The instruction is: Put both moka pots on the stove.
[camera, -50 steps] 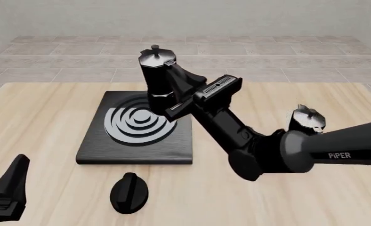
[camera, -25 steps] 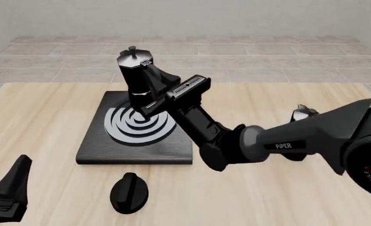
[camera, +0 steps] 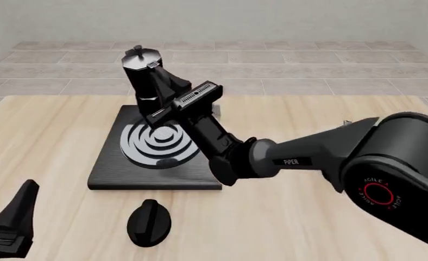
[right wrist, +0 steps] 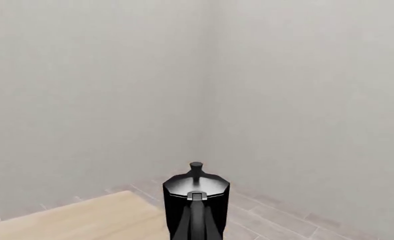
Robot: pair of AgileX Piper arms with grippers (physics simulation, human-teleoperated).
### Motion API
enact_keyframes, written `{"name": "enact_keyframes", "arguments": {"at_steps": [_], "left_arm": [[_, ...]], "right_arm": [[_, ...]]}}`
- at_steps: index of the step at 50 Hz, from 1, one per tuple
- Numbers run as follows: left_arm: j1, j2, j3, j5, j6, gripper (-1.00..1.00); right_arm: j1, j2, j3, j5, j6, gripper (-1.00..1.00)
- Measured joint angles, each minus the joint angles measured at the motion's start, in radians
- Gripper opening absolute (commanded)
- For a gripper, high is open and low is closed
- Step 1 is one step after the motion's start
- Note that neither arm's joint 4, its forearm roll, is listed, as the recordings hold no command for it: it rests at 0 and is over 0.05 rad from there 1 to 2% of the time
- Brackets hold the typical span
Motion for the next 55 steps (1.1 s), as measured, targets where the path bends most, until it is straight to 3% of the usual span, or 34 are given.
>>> {"name": "enact_keyframes", "arguments": {"at_steps": [33, 55], "left_arm": [[-0.009, 0.0, 0.0, -0.001, 0.015, 1.0], [-0.012, 0.0, 0.0, 0.001, 0.021, 1.0]], "right_arm": [[-0.018, 0.213, -0.213, 0.0, -0.02, -1.0], [-0.016, 0.294, -0.282, 0.0, -0.016, -1.0]]}}
